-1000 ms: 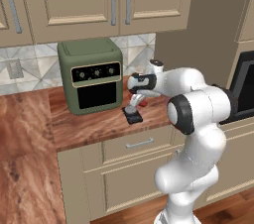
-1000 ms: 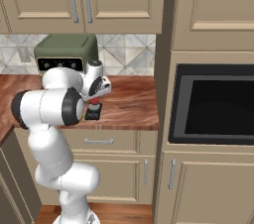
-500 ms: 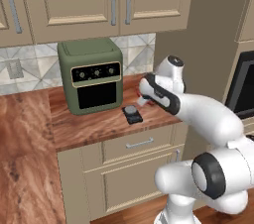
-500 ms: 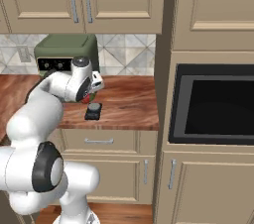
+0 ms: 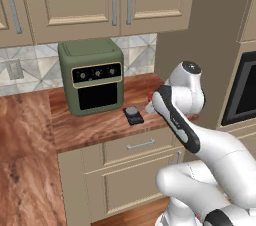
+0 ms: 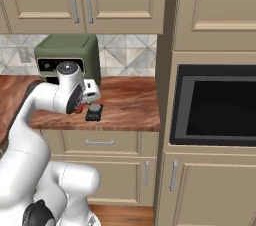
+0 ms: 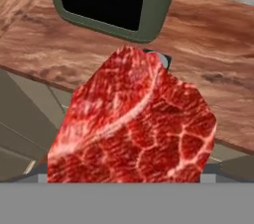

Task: Take the steak from the fridge and place it on the digital scale on the counter by the fridge. Wait a few seconds for a reading, then move it to the plate on the dining counter.

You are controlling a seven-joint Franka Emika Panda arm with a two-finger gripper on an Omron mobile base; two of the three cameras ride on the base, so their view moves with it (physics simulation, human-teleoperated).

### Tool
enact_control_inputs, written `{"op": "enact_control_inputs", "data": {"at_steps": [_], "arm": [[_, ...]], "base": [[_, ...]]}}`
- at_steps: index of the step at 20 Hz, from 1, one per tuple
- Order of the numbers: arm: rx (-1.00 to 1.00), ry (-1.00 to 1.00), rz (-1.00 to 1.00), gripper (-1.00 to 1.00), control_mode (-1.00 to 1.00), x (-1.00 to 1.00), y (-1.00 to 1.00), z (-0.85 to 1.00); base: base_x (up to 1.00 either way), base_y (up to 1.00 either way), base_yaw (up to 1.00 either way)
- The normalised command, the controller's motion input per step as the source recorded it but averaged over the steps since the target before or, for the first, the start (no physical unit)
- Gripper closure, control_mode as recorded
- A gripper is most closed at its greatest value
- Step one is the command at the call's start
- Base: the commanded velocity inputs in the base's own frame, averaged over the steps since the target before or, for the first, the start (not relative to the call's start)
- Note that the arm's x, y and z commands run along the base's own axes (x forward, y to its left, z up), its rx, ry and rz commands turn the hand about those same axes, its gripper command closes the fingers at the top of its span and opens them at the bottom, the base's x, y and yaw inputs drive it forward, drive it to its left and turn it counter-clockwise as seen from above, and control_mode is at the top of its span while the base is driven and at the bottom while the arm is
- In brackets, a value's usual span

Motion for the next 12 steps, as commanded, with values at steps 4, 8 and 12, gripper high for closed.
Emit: {"op": "enact_control_inputs", "data": {"at_steps": [4,8,12], "arm": [[0.00,0.00,0.00,1.00,1.00,0.00,0.00,0.00],[0.00,0.00,0.00,1.00,1.00,0.00,0.00,0.00],[0.00,0.00,0.00,1.00,1.00,0.00,0.00,0.00]], "base": [[-0.98,-0.18,-0.17],[-1.00,-0.35,-0.45],[-0.61,-0.08,-0.77]]}}
